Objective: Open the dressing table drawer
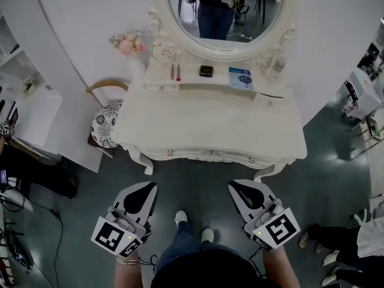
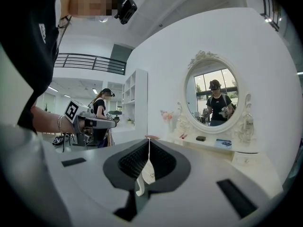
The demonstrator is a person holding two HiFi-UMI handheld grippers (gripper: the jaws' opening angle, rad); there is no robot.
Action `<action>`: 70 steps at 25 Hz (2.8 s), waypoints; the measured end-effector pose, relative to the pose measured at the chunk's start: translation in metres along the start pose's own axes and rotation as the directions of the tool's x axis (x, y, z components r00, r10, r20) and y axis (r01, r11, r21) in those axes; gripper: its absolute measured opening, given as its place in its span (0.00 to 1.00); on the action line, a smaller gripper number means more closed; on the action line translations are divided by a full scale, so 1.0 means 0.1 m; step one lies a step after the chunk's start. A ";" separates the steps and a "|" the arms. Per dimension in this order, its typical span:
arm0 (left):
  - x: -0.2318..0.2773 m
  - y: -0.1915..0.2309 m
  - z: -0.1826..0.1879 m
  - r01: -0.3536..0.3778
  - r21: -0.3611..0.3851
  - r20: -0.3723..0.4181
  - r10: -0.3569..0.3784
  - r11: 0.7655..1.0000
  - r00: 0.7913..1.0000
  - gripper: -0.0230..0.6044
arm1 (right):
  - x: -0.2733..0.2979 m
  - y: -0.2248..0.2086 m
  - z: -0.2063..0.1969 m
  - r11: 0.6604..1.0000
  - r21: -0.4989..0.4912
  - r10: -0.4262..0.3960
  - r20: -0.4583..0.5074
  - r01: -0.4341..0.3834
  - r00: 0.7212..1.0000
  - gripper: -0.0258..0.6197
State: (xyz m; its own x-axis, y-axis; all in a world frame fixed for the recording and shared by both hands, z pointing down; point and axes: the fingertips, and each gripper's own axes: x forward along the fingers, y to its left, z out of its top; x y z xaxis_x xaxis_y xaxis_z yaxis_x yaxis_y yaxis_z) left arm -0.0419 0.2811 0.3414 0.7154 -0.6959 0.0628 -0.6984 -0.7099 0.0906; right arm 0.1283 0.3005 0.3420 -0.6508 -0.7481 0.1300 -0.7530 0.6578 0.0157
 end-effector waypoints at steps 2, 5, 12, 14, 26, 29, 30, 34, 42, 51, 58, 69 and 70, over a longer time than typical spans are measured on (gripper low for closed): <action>0.01 0.06 0.02 -0.001 0.001 0.002 0.001 1.000 1.000 0.07 | 0.07 -0.03 0.02 1.000 0.000 -0.001 0.000 0.001 1.000 0.07; 0.02 0.16 0.05 -0.004 0.001 0.004 0.004 1.000 1.000 0.07 | 0.18 -0.04 0.09 1.000 0.003 0.010 0.017 -0.010 1.000 0.07; 0.02 0.39 0.10 -0.009 0.000 0.011 0.009 1.000 1.000 0.07 | 0.47 0.01 0.23 0.999 0.006 0.044 0.045 -0.044 0.998 0.07; 0.00 0.45 0.11 -0.010 0.003 0.011 0.010 1.000 1.000 0.07 | 0.54 0.02 0.25 0.999 0.004 0.043 0.046 -0.043 0.998 0.07; -0.05 0.81 0.14 0.008 0.008 0.015 -0.009 1.000 1.000 0.07 | 0.87 0.14 0.30 0.999 0.003 0.035 0.060 -0.035 0.998 0.07; -0.09 0.89 0.14 0.009 0.005 0.013 -0.009 1.000 1.000 0.07 | 0.95 0.17 0.32 0.999 0.000 0.035 0.062 -0.035 0.997 0.07; -0.10 0.91 0.14 0.008 0.005 0.013 -0.008 1.000 1.000 0.07 | 0.97 0.18 0.31 0.999 0.002 0.034 0.050 -0.034 0.998 0.07; -0.15 1.01 0.14 0.008 0.005 0.013 -0.008 1.000 1.000 0.07 | 1.06 0.18 0.27 1.000 -0.004 0.019 0.024 -0.019 1.000 0.07; -0.23 1.15 0.10 0.023 -0.006 0.008 -0.023 1.000 1.000 0.07 | 1.20 0.29 0.24 1.000 0.002 0.011 -0.002 -0.011 1.000 0.07; -0.26 1.33 0.00 0.023 -0.026 -0.005 -0.023 0.999 1.000 0.07 | 1.29 0.31 0.08 1.000 0.005 -0.013 -0.063 0.014 0.998 0.07; -0.18 1.52 -0.01 -0.001 -0.042 -0.006 0.001 0.999 1.000 0.07 | 1.55 0.20 0.23 1.000 0.011 0.007 -0.007 -0.007 1.000 0.07; 0.12 1.80 0.04 -0.059 -0.057 -0.008 0.058 0.997 0.998 0.07 | 1.95 -0.13 0.22 0.997 0.003 0.072 -0.058 -0.072 0.996 0.07; 0.16 1.81 0.05 -0.062 -0.059 -0.007 0.062 0.996 0.998 0.07 | 1.97 -0.17 0.21 0.997 -0.001 0.075 -0.064 -0.075 0.995 0.07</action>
State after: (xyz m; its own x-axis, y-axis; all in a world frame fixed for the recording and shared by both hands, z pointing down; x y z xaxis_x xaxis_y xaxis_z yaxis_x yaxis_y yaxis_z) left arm -0.1573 0.1409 0.3541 0.6709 -0.7377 0.0755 -0.7393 -0.6576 0.1448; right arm 0.0112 0.1403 0.3463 -0.6978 -0.6896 0.1938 -0.7019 0.7123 0.0070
